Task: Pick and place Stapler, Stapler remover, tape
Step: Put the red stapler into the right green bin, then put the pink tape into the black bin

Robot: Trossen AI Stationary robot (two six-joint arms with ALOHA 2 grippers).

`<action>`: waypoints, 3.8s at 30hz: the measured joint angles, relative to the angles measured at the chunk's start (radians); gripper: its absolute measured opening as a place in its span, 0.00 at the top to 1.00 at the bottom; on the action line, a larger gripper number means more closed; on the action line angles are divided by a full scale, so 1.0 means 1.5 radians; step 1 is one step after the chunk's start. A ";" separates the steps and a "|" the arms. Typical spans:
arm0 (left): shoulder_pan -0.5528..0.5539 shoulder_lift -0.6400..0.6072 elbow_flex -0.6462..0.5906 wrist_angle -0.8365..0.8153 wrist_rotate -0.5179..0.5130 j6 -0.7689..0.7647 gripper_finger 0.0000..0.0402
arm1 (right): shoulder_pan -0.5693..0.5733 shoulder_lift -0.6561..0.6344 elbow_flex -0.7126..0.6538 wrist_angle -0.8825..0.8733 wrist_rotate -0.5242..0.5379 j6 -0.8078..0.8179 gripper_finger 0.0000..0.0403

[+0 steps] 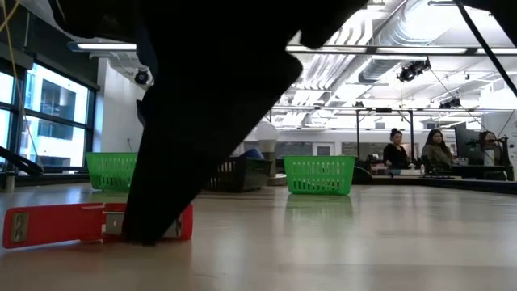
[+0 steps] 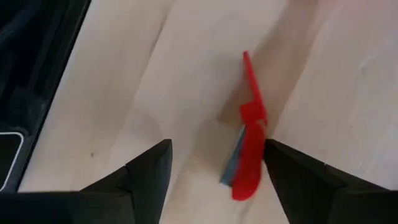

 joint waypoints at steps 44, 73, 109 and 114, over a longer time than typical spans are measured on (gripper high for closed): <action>0.000 0.000 0.000 0.014 0.011 -0.011 0.47 | -0.136 -0.424 -0.122 -0.446 0.564 0.224 0.88; 0.001 0.007 -0.115 0.090 0.000 -0.020 0.47 | -0.346 -0.532 -0.665 0.122 0.246 0.151 0.49; 0.001 0.196 -0.094 0.177 0.240 -0.197 0.47 | -0.113 -0.532 -0.419 -0.055 0.347 0.072 0.45; 0.001 0.238 -0.094 0.193 0.250 -0.178 0.47 | -0.103 -0.532 -0.419 -0.045 0.327 0.089 0.45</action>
